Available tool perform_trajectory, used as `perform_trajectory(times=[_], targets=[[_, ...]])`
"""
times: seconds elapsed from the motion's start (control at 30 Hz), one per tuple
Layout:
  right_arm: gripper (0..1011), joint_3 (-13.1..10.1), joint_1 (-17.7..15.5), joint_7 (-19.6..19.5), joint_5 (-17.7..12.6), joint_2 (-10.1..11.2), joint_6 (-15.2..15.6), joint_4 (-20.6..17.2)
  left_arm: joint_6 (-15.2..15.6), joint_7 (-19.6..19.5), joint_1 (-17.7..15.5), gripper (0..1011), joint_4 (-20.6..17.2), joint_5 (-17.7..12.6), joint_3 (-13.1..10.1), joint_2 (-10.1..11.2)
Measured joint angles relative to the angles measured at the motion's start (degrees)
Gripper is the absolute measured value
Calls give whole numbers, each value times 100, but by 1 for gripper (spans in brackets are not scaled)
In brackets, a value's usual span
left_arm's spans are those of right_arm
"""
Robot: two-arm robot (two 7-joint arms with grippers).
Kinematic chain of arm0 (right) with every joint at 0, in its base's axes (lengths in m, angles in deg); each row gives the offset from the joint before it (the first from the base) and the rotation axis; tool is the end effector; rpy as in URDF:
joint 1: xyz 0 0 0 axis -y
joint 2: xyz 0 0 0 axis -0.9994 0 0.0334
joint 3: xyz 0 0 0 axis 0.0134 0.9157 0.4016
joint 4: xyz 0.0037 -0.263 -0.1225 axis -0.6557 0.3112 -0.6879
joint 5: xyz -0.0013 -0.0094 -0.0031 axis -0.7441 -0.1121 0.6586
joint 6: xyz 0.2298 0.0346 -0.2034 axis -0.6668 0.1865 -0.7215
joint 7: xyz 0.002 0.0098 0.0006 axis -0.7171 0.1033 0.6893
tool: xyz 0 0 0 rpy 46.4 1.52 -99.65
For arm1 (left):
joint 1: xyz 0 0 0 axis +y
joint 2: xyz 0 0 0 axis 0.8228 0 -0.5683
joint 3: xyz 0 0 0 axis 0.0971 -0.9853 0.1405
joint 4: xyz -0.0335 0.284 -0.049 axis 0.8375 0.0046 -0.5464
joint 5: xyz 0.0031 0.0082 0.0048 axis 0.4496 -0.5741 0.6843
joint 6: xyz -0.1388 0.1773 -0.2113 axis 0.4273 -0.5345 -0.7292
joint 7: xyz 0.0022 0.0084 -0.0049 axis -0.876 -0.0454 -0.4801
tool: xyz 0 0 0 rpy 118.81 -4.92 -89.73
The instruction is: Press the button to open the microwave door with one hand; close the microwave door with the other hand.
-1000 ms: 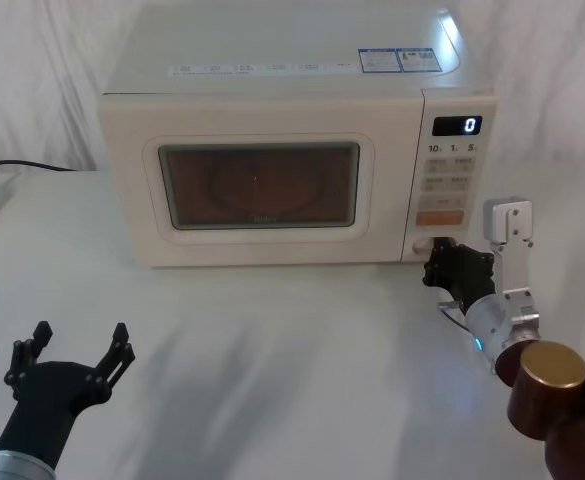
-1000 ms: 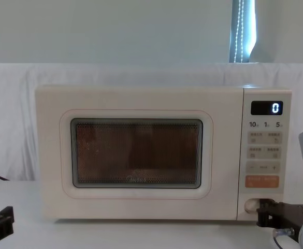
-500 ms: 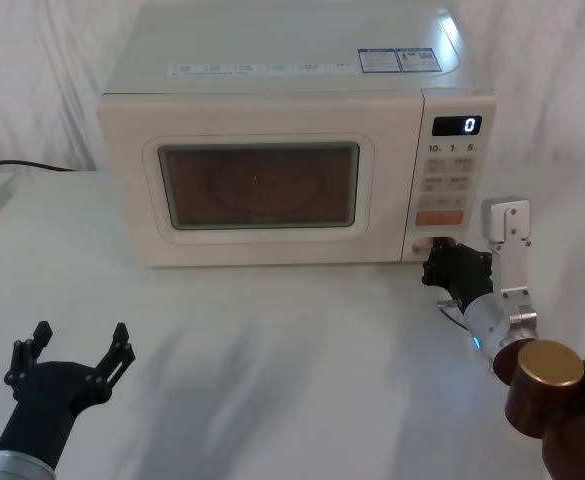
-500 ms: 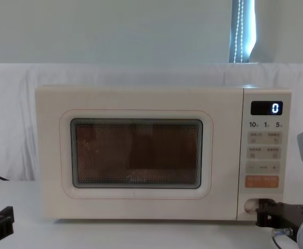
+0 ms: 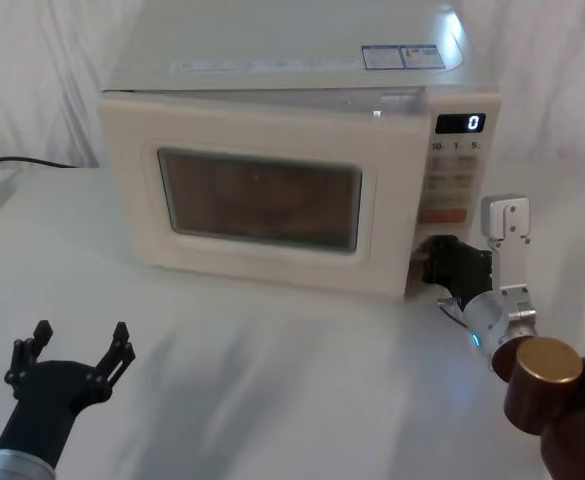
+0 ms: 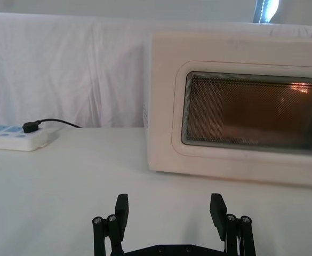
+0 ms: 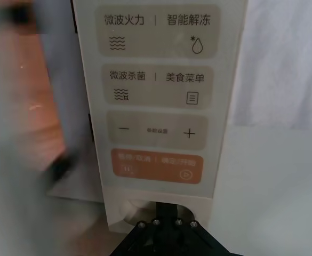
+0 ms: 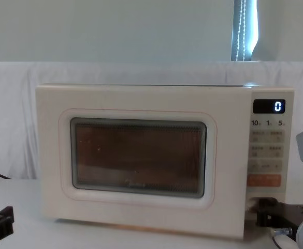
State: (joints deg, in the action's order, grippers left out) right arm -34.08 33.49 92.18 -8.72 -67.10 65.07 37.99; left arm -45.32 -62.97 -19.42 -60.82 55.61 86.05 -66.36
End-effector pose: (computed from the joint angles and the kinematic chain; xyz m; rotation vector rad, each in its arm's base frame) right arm 0.4650 0.0273 -0.3329 -0.0487 0.0280 -1.4019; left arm 0.2529 0.0376 -0.2852 -0.0379 0.0141 1.4461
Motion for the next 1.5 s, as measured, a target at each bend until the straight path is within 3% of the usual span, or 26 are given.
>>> perform_trajectory(times=[0.4, 0.63, 1.13, 1.5], targets=[[0, -18, 17, 5, 14, 5, -27, 50, 0, 0, 0, 1001, 0, 0, 0, 0], [0, -14, -191, 63, 6, 33, 83, -309, 0, 0, 0, 1001, 0, 0, 0, 0], [0, 14, -839, 107, -62, 111, 363, -1403, 0, 0, 0, 1001, 0, 0, 0, 0], [0, 43, -1499, 7, -45, 182, 465, -2483, 0, 0, 0, 1001, 0, 0, 0, 0]])
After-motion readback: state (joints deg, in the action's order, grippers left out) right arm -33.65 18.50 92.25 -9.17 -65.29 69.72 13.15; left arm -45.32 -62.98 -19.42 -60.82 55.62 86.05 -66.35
